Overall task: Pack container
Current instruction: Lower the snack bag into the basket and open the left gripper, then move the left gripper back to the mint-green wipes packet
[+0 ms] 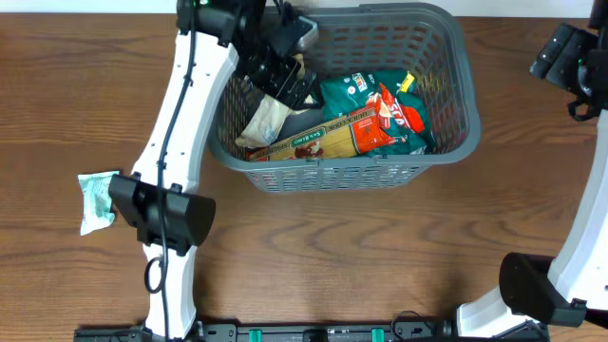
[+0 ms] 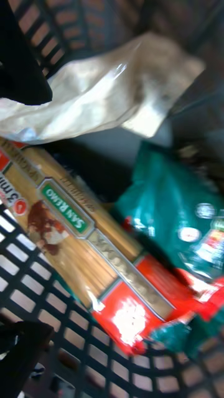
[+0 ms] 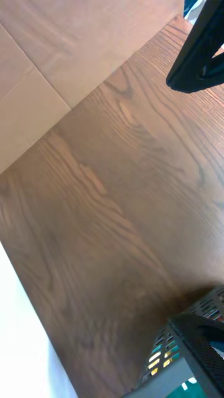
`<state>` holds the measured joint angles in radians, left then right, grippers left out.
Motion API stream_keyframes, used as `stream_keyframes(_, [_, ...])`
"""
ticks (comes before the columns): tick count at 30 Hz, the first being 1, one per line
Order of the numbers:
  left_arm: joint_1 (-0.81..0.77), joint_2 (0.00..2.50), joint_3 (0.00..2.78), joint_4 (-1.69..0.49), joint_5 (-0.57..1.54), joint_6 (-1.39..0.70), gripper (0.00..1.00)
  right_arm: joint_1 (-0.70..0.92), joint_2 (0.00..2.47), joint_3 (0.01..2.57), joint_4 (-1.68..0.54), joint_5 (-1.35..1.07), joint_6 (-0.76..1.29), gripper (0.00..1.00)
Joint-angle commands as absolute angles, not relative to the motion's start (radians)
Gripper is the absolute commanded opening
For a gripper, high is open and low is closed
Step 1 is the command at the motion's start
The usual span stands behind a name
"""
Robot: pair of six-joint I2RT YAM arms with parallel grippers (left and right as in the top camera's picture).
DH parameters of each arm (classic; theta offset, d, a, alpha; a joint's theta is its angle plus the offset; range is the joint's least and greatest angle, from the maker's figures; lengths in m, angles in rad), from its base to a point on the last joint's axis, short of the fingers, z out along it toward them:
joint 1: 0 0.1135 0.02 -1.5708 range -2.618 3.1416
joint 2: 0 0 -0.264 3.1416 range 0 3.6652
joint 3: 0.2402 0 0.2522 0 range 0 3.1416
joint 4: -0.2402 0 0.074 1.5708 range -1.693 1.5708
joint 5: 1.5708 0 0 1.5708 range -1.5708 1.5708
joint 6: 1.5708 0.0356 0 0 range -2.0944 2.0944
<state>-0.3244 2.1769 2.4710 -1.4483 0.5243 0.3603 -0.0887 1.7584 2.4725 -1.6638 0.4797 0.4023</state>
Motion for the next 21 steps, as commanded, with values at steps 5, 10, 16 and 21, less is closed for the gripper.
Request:
stream_keyframes(5, [-0.28,1.973,2.524,-1.353,0.455,0.218,0.99,-0.092,1.752,2.482,-1.665,0.49,0.414,0.99])
stream_keyframes(10, [-0.215,1.862,2.524,-1.359,0.216,0.129,0.98,-0.092,1.752,2.482,-1.666,0.49,0.414,0.99])
stream_keyframes(16, [-0.11,1.777,2.524,-1.46,-0.043,-0.013,0.99,-0.092,1.752,2.482,-1.666,0.49,0.414,0.99])
stream_keyframes(21, [-0.021,1.78,2.523,-1.636,-0.142,-0.12,0.99,-0.092,1.752,2.482,-1.666,0.49,0.414,0.99])
